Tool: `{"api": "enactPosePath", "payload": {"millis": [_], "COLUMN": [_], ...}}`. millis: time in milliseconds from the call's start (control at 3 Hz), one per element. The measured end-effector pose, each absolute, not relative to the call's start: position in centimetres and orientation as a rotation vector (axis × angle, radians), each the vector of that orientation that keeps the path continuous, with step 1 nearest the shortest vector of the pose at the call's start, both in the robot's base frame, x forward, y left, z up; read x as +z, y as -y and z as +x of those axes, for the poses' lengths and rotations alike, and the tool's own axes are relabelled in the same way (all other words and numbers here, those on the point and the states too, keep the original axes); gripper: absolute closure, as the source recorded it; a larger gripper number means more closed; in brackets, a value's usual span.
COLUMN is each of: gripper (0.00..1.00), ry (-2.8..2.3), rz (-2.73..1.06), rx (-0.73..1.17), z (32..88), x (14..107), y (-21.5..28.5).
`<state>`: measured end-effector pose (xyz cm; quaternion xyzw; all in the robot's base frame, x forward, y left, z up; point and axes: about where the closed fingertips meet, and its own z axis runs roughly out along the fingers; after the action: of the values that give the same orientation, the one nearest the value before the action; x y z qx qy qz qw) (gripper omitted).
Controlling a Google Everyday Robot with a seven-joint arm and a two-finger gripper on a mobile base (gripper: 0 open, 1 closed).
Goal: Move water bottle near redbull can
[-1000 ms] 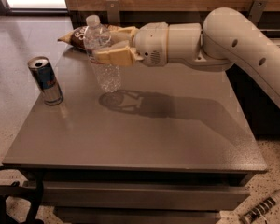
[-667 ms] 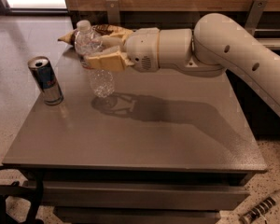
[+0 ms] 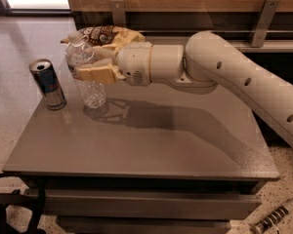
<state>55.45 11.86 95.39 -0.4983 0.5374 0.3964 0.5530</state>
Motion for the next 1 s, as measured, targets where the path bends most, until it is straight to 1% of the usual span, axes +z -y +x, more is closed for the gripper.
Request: {"api": "enactPosePath", "payload": {"millis": [667, 1000], "gripper": [1.00, 1.00], "ry": [-1.316, -1.322], "rz": [-1.134, -1.130], "rx": [0.986, 0.977], "z": [56.2, 56.4], "x": [92.3, 91.6], "y": [-13.3, -13.4]}}
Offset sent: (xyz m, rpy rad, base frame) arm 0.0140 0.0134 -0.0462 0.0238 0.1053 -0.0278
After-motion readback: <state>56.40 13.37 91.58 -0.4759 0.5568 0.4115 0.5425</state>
